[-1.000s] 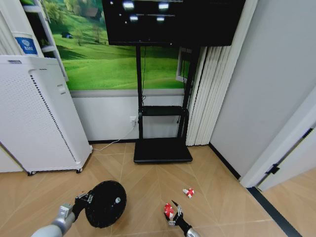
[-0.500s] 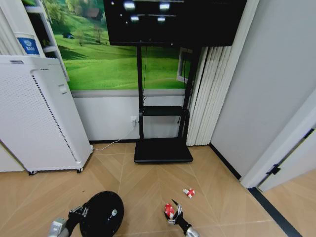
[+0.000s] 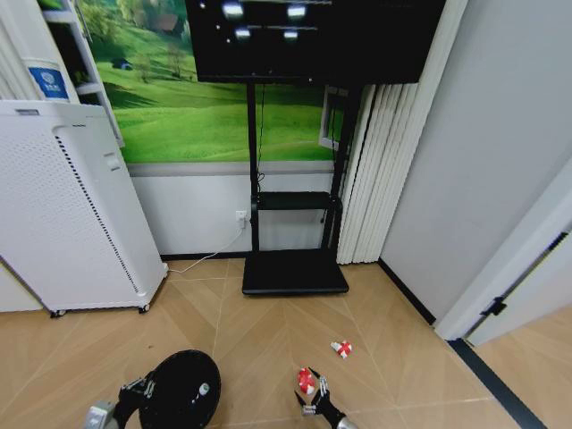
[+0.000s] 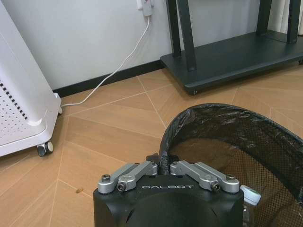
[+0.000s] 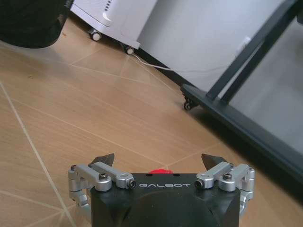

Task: Pick up the trash bin and place the garbage on the floor into it.

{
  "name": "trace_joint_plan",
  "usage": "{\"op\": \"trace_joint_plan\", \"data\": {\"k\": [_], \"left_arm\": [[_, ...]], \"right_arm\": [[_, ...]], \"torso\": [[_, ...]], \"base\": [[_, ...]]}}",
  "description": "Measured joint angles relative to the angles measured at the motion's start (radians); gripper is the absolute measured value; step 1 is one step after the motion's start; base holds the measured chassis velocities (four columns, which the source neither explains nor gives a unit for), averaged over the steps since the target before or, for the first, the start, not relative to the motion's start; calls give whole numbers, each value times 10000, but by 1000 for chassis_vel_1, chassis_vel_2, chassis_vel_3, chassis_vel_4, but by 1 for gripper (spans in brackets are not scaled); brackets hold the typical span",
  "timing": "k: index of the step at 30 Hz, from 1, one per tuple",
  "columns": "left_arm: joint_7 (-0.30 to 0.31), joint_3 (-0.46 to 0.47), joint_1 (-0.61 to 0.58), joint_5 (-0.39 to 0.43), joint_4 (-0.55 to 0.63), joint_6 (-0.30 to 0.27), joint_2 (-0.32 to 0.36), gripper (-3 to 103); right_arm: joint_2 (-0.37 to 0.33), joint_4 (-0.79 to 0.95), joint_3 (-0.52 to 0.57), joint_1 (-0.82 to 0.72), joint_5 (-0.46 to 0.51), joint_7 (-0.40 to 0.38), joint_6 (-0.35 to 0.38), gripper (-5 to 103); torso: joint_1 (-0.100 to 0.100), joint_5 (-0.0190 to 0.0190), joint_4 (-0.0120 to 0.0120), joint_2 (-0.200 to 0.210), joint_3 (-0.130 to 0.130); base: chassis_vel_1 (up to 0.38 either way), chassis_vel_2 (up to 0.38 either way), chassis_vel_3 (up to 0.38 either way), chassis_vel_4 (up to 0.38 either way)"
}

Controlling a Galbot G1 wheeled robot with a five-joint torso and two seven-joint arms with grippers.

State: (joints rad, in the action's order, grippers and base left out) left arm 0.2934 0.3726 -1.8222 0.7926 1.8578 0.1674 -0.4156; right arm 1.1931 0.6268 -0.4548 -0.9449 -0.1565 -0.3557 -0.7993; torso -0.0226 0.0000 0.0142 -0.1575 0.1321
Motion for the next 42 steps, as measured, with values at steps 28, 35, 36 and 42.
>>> {"op": "trace_joint_plan", "data": {"k": [28, 35, 36, 42], "left_arm": [[-37, -134, 127, -209, -157, 121, -320, 6], [-117, -164, 168, -271, -155, 146, -414, 6], [-119, -167, 170, -279, -152, 150, -426, 6], [-151, -176, 152, -328, -122, 180, -477, 6]], "right_arm": [[370, -410, -879, 631, 4031, 1242, 1003, 100], [473, -691, -877, 668, 4534, 1433, 1184, 100], [471, -703, -885, 666, 4605, 1464, 1210, 100], [508, -859, -880, 637, 4956, 1558, 1338, 100]], "torso": [[0, -1, -1, -3, 0], [0, 1, -2, -2, 0], [0, 0, -3, -2, 0], [0, 0, 0, -3, 0]], "base": [[0, 0, 0, 0], [0, 0, 0, 0], [0, 0, 0, 0], [0, 0, 0, 0]]}}
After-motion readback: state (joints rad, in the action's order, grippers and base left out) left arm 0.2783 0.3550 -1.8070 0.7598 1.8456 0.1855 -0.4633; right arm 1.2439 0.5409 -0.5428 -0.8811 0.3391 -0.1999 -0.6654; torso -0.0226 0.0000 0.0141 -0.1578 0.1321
